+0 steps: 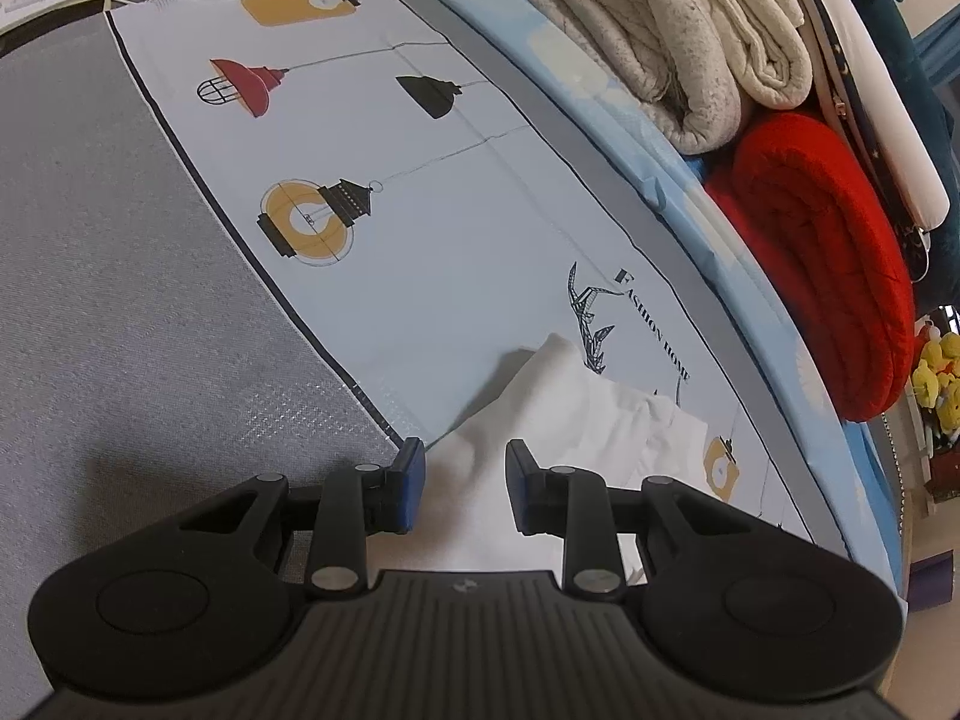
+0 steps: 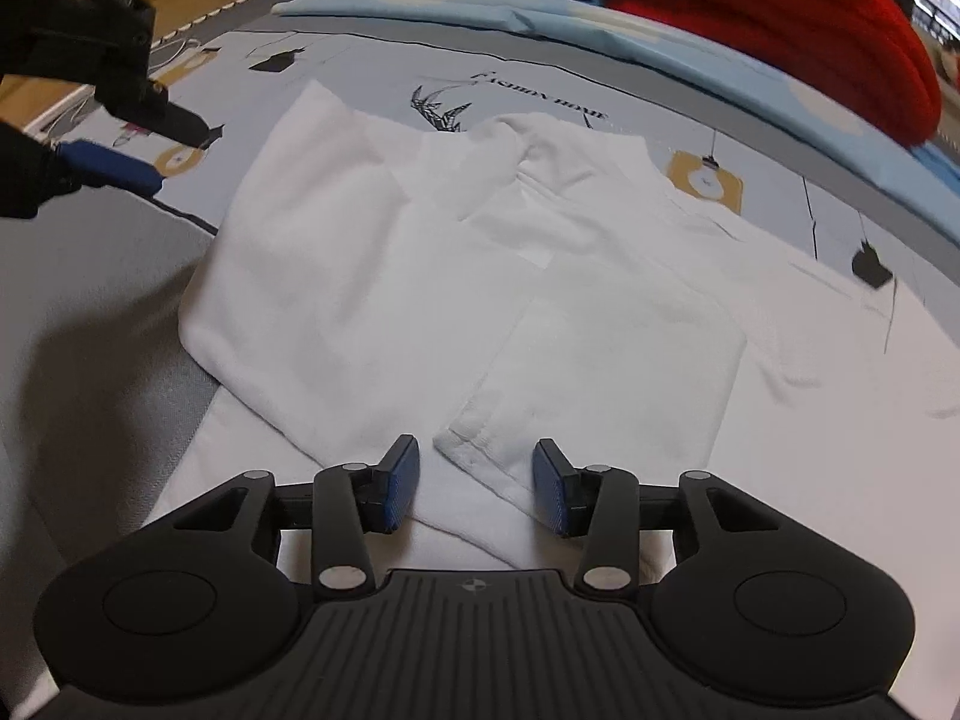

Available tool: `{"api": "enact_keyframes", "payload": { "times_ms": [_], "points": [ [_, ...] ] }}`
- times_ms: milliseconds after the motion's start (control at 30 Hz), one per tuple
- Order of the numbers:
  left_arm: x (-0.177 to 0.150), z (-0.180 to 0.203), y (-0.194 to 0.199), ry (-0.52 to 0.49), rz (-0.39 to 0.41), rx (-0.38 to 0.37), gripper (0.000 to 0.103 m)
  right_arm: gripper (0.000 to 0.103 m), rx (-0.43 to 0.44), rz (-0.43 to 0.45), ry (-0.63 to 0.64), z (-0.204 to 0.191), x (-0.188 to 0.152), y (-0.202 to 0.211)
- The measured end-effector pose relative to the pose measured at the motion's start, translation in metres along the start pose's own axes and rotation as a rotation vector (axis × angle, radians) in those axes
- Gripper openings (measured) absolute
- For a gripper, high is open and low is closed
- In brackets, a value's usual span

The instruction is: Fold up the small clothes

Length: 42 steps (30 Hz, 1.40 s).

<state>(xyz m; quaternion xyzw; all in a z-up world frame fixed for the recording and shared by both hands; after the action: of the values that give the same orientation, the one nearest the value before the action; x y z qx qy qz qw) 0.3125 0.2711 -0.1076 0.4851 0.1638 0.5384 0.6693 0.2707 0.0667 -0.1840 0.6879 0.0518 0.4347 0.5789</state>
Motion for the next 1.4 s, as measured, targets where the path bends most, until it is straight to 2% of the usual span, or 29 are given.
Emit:
{"api": "enact_keyframes", "payload": {
  "times_ms": [33,100,133,167,233,367,433,500,600,667,800,867,967,1100,1133,1167,1200,1267,1333,1400],
  "points": [
    [0.0,0.0,0.0,0.0,0.001,0.002,0.031,0.043,0.0,0.0,0.0,0.0,0.001,-0.001],
    [0.0,0.001,-0.001,-0.001,0.003,0.004,0.031,0.028,-0.015,0.003,-0.001,0.004,0.003,-0.002],
    [-0.001,0.001,-0.001,-0.002,0.004,0.006,0.031,0.018,-0.022,0.01,-0.003,0.007,0.004,-0.001],
    [-0.001,0.002,-0.001,-0.005,0.006,0.008,0.031,0.015,-0.027,0.019,-0.013,0.011,0.007,0.0],
    [-0.003,0.004,-0.002,-0.011,0.007,0.01,0.031,0.012,-0.063,0.075,-0.065,0.029,0.015,0.013],
    [-0.006,0.01,-0.004,-0.031,0.009,0.013,0.031,0.011,-0.144,0.323,-0.241,0.093,0.037,0.072],
    [-0.007,0.012,-0.006,-0.039,0.01,0.013,0.031,0.01,-0.204,0.433,-0.376,0.139,0.034,0.104],
    [-0.009,0.015,-0.006,-0.047,0.02,0.019,0.031,0.01,-0.26,0.482,-0.512,0.182,0.021,0.124],
    [-0.011,0.019,-0.007,-0.067,0.027,0.022,0.031,0.009,-0.378,0.481,-0.674,0.239,-0.011,0.141],
    [-0.014,0.023,-0.01,-0.086,0.025,0.023,0.031,0.009,-0.443,0.448,-0.759,0.269,-0.036,0.143],
    [-0.028,0.035,-0.02,-0.146,-0.004,0.021,0.031,0.009,-0.45,0.283,-0.888,0.298,-0.08,0.123],
    [-0.039,0.042,-0.026,-0.19,-0.034,0.012,0.031,0.009,-0.444,0.246,-0.954,0.303,-0.097,0.117],
    [-0.055,0.053,-0.034,-0.255,-0.069,-0.003,0.035,0.009,-0.442,0.291,-0.975,0.309,-0.096,0.124],
    [-0.068,0.054,-0.043,-0.29,-0.09,0.001,0.039,0.009,-0.436,0.477,-1.012,0.308,-0.087,0.152],
    [-0.069,0.052,-0.044,-0.288,-0.089,0.011,0.039,0.01,-0.427,0.497,-1.038,0.308,-0.088,0.152],
    [-0.069,0.05,-0.045,-0.287,-0.087,0.019,0.039,0.012,-0.422,0.478,-1.075,0.311,-0.094,0.148],
    [-0.068,0.048,-0.046,-0.284,-0.085,0.027,0.039,0.013,-0.427,0.412,-1.114,0.312,-0.105,0.141],
    [-0.067,0.047,-0.047,-0.279,-0.083,0.028,0.039,0.023,-0.472,0.236,-1.199,0.316,-0.132,0.123],
    [-0.066,0.048,-0.046,-0.28,-0.079,0.025,0.039,0.023,-0.485,0.178,-1.283,0.319,-0.152,0.116],
    [-0.066,0.05,-0.046,-0.282,-0.081,0.025,0.039,0.025,-0.477,0.173,-1.288,0.32,-0.153,0.116]
  ]
}}
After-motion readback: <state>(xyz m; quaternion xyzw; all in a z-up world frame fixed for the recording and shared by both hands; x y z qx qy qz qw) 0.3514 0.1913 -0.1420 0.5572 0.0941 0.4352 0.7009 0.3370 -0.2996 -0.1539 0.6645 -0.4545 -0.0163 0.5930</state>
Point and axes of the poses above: each gripper's, at about its wrist camera, not at the fingertips, and y roughly against the way its jaws point, z to its right, x to its top, the point moved 9 cm from there along -y, roughly the way its jaws point, and after that the axes turned 8 degrees about y, right-handed, at the moved point
